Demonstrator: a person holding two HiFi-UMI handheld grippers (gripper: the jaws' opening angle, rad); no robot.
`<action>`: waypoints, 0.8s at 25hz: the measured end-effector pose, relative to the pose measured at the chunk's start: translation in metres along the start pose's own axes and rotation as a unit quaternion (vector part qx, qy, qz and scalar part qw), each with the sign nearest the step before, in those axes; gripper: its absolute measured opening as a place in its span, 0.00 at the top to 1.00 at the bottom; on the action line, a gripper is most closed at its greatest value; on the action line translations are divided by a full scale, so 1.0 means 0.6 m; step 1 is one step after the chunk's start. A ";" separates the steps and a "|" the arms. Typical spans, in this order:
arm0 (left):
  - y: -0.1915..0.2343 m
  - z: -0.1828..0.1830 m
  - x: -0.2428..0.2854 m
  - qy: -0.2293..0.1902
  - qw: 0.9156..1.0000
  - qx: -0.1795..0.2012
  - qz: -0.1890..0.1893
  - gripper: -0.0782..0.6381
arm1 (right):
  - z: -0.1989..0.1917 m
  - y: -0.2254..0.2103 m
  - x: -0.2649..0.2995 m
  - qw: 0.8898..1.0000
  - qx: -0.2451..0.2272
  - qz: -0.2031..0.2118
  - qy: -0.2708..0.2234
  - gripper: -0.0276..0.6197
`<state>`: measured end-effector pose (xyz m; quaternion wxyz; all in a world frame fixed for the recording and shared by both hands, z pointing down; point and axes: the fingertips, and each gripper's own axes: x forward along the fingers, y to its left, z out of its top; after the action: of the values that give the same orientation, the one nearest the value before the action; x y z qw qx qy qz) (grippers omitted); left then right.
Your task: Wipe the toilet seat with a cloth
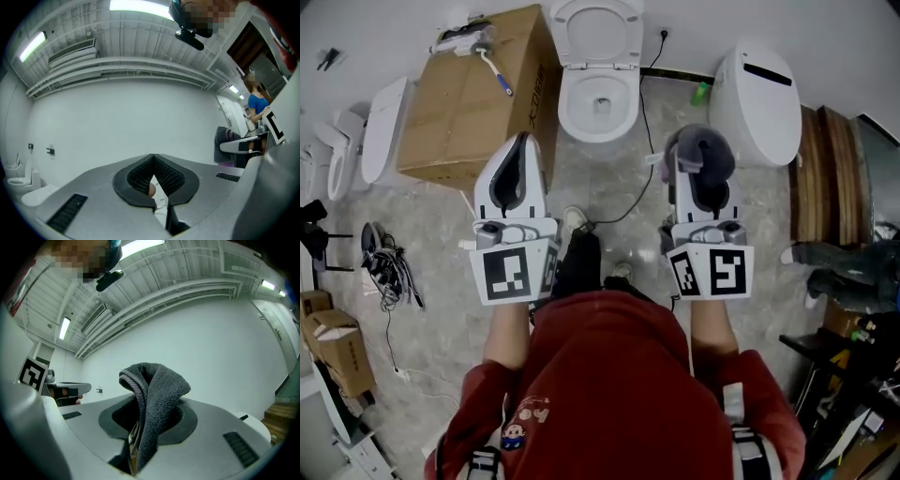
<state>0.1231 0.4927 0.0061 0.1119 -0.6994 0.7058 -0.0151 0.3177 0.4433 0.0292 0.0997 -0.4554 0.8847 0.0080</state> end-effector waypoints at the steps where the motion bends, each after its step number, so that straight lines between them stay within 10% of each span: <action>1: 0.002 -0.006 0.007 0.000 1.000 -0.001 -0.002 0.87 | -0.004 -0.002 0.007 1.000 -0.002 -0.001 0.001 0.82; 20: 0.253 -0.113 0.372 -0.009 0.998 -0.044 -0.043 0.87 | -0.099 0.012 0.442 0.998 -0.032 -0.038 0.044 0.82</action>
<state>-0.0377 0.2657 0.0144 0.0864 -0.7332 0.6743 0.0177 0.1521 0.2278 0.0383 0.0463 -0.4913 0.8696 0.0127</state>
